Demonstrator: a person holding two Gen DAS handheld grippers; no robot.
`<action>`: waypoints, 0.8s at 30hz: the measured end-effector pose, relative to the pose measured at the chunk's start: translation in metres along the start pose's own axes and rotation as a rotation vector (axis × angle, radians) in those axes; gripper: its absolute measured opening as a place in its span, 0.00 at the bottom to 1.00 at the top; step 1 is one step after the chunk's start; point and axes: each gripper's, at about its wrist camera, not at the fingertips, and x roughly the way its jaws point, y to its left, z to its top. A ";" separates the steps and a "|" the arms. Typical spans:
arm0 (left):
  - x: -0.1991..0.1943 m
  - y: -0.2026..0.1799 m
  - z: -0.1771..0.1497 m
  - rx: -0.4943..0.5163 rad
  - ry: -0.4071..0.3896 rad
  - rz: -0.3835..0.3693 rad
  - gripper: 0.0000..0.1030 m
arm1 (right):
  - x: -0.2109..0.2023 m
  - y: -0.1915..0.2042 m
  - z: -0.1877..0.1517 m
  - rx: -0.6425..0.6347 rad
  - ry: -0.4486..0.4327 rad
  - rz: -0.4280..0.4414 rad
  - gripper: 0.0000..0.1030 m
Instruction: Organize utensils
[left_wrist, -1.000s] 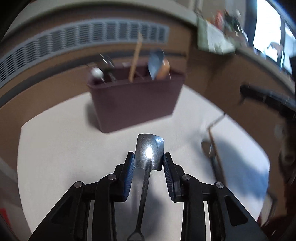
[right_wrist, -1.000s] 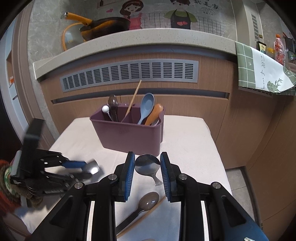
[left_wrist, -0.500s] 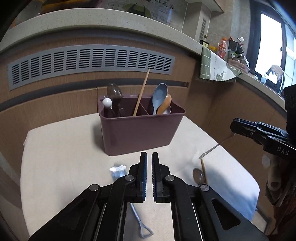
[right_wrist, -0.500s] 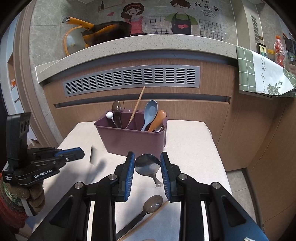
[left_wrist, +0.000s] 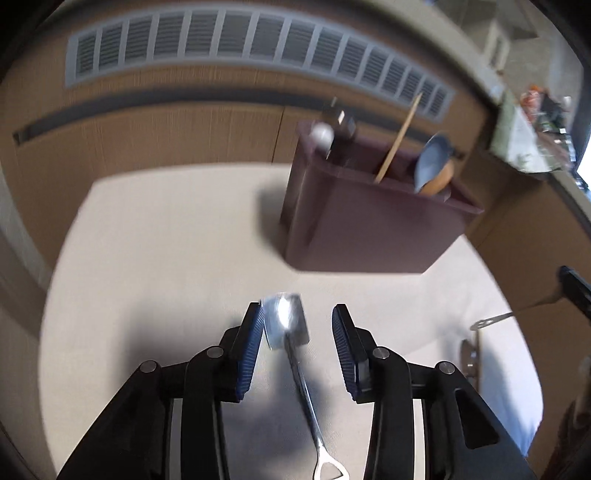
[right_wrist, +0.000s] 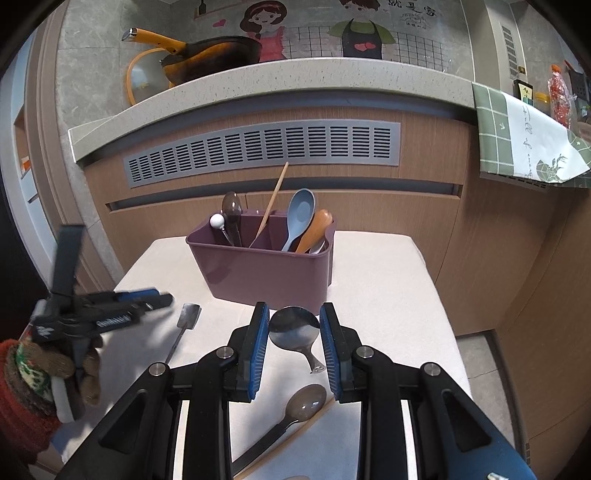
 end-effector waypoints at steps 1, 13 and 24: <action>0.009 -0.002 0.000 -0.011 0.015 0.031 0.39 | 0.002 0.000 0.000 0.002 0.004 0.000 0.25; 0.053 -0.015 0.005 -0.033 0.023 0.255 0.39 | 0.014 -0.001 -0.007 0.006 0.013 -0.007 0.25; 0.008 -0.004 -0.007 0.008 -0.093 0.117 0.05 | 0.008 -0.002 -0.006 0.013 -0.001 -0.011 0.25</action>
